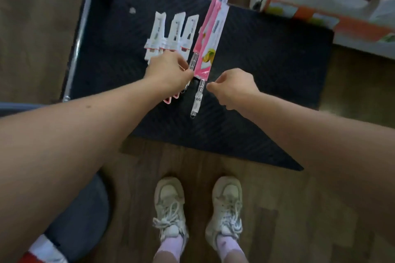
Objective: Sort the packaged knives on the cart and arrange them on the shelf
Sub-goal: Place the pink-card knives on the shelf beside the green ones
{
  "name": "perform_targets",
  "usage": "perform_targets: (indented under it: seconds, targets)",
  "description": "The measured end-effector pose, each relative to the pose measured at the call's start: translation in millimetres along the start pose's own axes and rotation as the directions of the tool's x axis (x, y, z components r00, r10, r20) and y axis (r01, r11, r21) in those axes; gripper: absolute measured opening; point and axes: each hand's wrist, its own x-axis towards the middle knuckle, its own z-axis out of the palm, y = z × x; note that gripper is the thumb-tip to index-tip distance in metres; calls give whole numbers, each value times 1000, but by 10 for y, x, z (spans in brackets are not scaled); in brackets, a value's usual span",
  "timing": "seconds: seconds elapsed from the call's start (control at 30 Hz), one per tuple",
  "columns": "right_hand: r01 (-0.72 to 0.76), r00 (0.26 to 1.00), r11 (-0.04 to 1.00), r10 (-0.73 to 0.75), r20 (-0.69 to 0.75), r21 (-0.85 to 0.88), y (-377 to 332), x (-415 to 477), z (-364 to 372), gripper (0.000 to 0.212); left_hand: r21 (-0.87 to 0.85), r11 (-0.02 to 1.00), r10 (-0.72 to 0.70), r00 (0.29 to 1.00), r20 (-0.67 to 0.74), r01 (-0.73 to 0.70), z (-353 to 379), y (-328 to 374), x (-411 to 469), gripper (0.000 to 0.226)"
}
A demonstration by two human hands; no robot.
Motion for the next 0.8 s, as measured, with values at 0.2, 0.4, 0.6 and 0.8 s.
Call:
perform_targets:
  seconds: [0.2,0.4,0.6,0.8]
  targets:
    - [3,1000,998,-5,-20,-67,230,610,653,29,118,993,6,999,-49,0,612,-430,499,33]
    - [39,993,999,-41,-110,-20,254,878,808,31,232,968,130,983,-126,-99,756,-408,761,23]
    - [5,996,999,-2,-88,32,418,840,677,33,310,948,112,988,-110,-73,927,-265,863,19]
    - [-16,995,999,20,-96,35,633,720,417,19,142,982,-109,989,-98,123,889,-195,761,23]
